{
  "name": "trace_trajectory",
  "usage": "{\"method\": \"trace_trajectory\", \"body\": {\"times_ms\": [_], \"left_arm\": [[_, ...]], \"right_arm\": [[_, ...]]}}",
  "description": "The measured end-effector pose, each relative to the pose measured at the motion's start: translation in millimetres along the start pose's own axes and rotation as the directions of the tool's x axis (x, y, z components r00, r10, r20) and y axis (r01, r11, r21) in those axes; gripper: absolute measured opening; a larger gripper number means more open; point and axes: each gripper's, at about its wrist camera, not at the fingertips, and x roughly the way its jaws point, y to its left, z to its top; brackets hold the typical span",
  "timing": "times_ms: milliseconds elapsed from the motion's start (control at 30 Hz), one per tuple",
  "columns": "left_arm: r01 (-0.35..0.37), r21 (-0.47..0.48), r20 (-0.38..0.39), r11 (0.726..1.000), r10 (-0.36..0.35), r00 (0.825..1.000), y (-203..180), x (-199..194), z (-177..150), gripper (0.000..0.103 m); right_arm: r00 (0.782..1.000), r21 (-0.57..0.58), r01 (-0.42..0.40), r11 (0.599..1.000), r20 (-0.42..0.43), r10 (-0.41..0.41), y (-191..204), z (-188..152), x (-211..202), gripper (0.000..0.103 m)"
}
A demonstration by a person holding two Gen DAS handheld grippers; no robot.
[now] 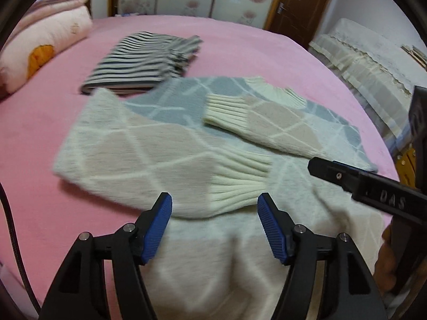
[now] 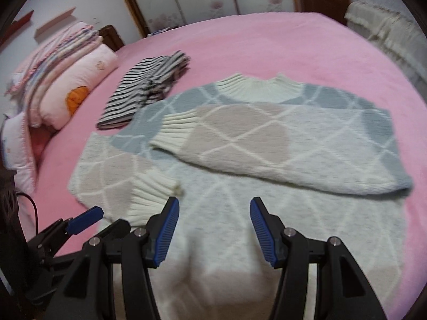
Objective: Fold small clothes
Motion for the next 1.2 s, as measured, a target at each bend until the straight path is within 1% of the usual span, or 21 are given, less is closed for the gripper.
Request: {"method": "trace_trajectory", "body": {"times_ms": [67,133,267,367,433,467,500,533,567,600,733,800,867,1000,1067,1100,1200], "left_arm": [[-0.033,-0.018,0.011,0.999,0.034,0.999,18.5,-5.9,-1.9,0.065],[-0.075,-0.047,0.013,0.996,0.075,0.997,42.0,-9.8,-4.0,0.065],[-0.149,-0.146,-0.018,0.978,0.148,0.989,93.3,-7.7,-9.3,0.065],[-0.161,-0.238,-0.034,0.958,0.158,0.987,126.0,-4.0,-13.8,0.065],[-0.168,-0.271,-0.046,0.948,0.162,0.986,138.9,1.4,-15.4,0.065],[-0.17,-0.28,-0.052,0.945,0.162,0.985,143.4,4.2,-15.9,0.065],[-0.171,-0.287,-0.057,0.942,0.162,0.985,146.9,7.8,-16.3,0.065],[-0.172,-0.295,-0.061,0.94,0.161,0.985,149.1,11.8,-16.4,0.065],[-0.17,-0.298,-0.061,0.939,0.159,0.985,150.0,14.0,-16.1,0.065],[-0.169,-0.298,-0.059,0.94,0.158,0.986,149.6,16.6,-14.9,0.065],[-0.155,-0.283,-0.042,0.946,0.149,0.988,139.5,24.1,-8.4,0.066],[-0.122,-0.292,-0.025,0.949,0.12,0.992,132.1,27.1,-2.3,0.066],[-0.093,-0.295,-0.009,0.951,0.095,0.995,124.4,30.4,3.6,0.066],[-0.084,-0.274,-0.005,0.958,0.086,0.996,110.0,37.4,12.9,0.066],[-0.084,-0.264,-0.009,0.961,0.085,0.996,103.9,42.2,15.0,0.066],[-0.081,-0.262,-0.012,0.962,0.081,0.997,101.3,44.4,15.9,0.066],[-0.069,-0.265,-0.015,0.962,0.068,0.998,96.3,48.9,17.7,0.066]], "right_arm": [[1.0,-0.019,-0.023,1.0,-0.009,0.023,5.6,2.8,8.9,0.056],[1.0,-0.039,-0.02,0.999,-0.02,0.019,9.6,5.0,20.0,0.056],[0.997,-0.048,-0.047,0.998,-0.066,0.044,14.9,8.9,45.8,0.056],[0.994,-0.059,-0.057,0.997,-0.096,0.051,20.7,8.8,64.4,0.056],[0.994,-0.082,-0.055,0.995,-0.102,0.047,25.8,8.2,71.9,0.055],[0.994,-0.102,-0.056,0.993,-0.102,0.046,30.3,7.6,74.0,0.053],[0.992,-0.131,-0.081,0.988,-0.109,0.067,37.2,7.4,75.3,0.034],[0.99,-0.143,-0.09,0.986,-0.122,0.073,40.1,8.1,75.4,0.007],[0.991,-0.165,-0.078,0.983,-0.124,0.058,44.4,9.6,72.9,0.007],[0.994,-0.192,-0.063,0.979,-0.099,0.045,48.3,13.2,64.8,0.007],[0.999,-0.241,-0.043,0.97,0.009,0.047,51.4,36.9,20.7,0.007],[0.996,-0.271,-0.019,0.962,0.08,0.043,52.2,55.9,-8.9,0.007],[0.992,-0.29,-0.007,0.957,0.116,0.043,53.6,71.4,-26.2,0.007],[0.978,-0.324,0.04,0.945,0.207,0.029,59.8,110.5,-59.9,0.007],[0.968,-0.327,0.077,0.942,0.25,0.008,63.1,125.4,-66.4,0.007],[0.96,-0.316,0.098,0.944,0.279,-0.007,61.8,133.9,-72.9,0.007],[0.945,-0.272,0.129,0.954,0.325,-0.035,51.8,146.0,-84.9,0.007]]}}
